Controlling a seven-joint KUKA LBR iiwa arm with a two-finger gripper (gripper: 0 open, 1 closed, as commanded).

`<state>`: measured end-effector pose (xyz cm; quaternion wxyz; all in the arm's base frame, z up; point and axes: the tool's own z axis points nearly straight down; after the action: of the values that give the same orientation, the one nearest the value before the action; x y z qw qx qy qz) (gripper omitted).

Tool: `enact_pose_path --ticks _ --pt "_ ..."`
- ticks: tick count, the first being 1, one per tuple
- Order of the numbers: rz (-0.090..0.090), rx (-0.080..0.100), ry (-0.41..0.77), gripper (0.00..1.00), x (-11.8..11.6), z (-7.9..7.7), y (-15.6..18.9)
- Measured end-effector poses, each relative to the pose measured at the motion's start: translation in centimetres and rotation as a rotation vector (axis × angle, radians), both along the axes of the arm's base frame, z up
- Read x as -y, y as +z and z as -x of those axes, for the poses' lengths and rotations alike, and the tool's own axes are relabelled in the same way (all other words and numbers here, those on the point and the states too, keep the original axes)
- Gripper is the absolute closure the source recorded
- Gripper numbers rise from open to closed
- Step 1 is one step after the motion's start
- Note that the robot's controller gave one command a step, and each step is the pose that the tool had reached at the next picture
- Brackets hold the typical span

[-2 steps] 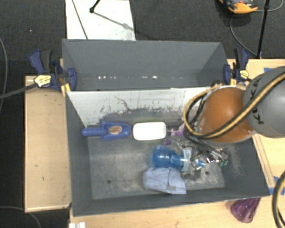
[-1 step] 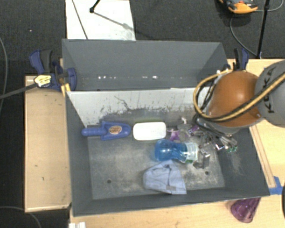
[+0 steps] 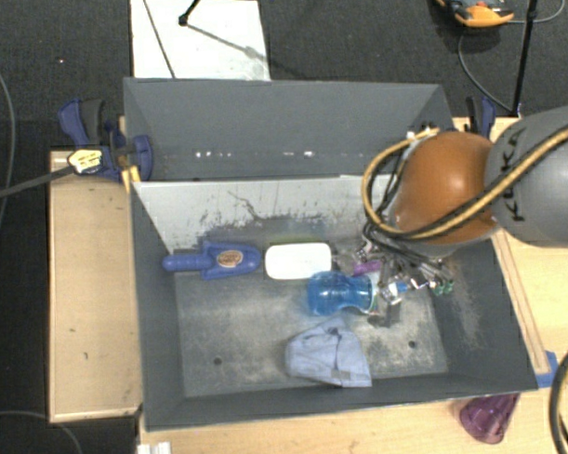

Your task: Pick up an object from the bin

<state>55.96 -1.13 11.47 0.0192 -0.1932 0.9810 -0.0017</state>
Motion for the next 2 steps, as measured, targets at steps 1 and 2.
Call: enact_pose_path --ticks 1,2 --pt "-0.018 -0.007 -0.435 1.0 -1.52 1.81 -4.09" --pt "-0.018 -0.007 -0.435 1.0 -1.52 1.81 -4.09"
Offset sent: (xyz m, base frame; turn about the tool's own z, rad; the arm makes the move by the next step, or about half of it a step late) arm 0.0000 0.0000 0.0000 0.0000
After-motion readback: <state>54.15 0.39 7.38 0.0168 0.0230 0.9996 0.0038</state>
